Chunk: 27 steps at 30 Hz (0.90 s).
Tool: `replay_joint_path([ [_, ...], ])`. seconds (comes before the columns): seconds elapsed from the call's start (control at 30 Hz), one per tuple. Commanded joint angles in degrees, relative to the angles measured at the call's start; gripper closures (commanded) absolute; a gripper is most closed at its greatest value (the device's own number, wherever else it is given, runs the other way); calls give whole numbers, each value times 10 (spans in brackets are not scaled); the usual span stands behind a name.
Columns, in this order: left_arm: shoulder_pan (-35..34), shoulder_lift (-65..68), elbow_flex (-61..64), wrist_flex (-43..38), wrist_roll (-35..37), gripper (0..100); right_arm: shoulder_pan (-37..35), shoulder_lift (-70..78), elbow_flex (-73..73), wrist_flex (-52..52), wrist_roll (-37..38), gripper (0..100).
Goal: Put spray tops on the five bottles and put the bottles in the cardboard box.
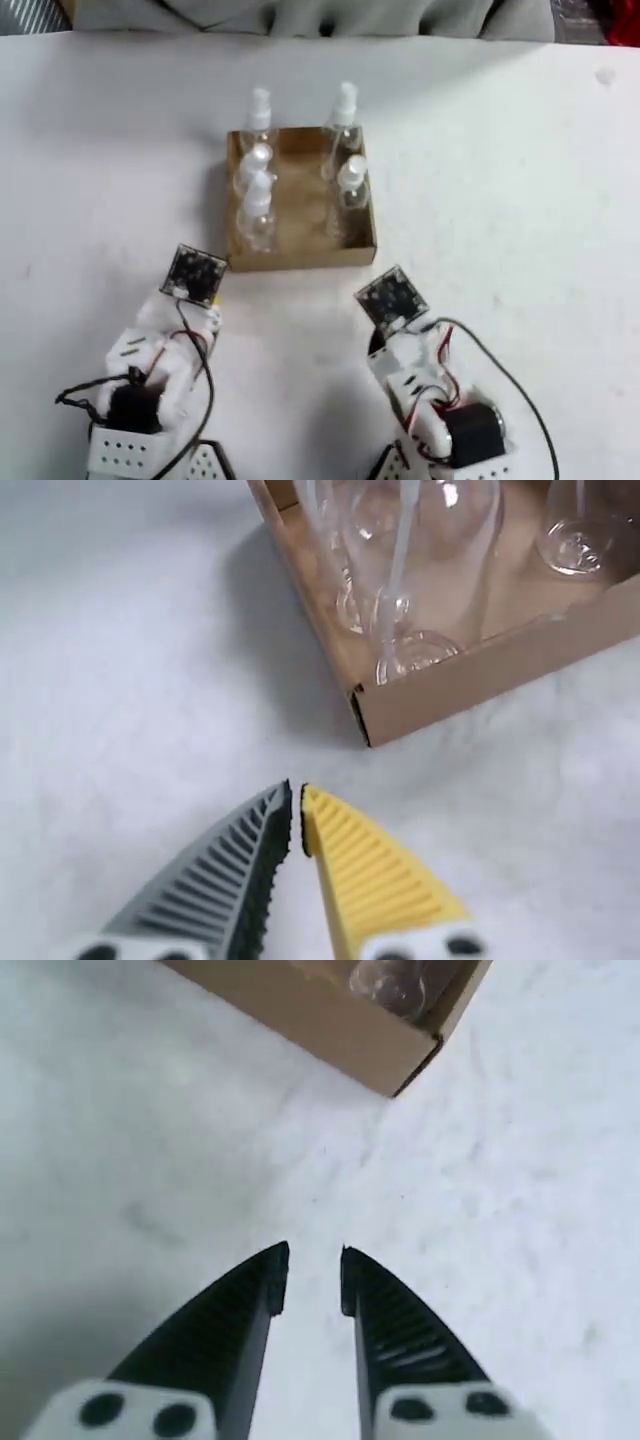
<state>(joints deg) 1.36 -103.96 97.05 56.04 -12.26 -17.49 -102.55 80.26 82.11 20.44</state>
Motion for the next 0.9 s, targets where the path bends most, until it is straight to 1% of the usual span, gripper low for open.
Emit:
replay_joint_path([
  [0.0,0,-7,-1,1,-1,980,44,-1,18,-3,1,954],
  [0.1,-3,-7,-1,4,-1,980,94,-6,25,-11,1,954],
  [0.17,-4,-7,-1,25,-1,980,131,-6,33,-20,1,954],
  [0.23,-3,-7,-1,76,-1,980,156,-6,50,-40,1,954],
  [0.3,-3,-7,-1,147,-1,980,172,-6,73,-65,2,950],
  [0.33,-3,-7,-1,180,-4,980,172,-6,90,-75,3,950],
  [0.5,-3,-8,-1,176,-2,980,145,-6,164,-127,5,950],
  [0.7,-3,-8,-1,176,-1,980,73,-6,166,-95,5,954],
  [0.87,-3,-8,-1,176,-1,980,58,-6,166,-95,5,954],
])
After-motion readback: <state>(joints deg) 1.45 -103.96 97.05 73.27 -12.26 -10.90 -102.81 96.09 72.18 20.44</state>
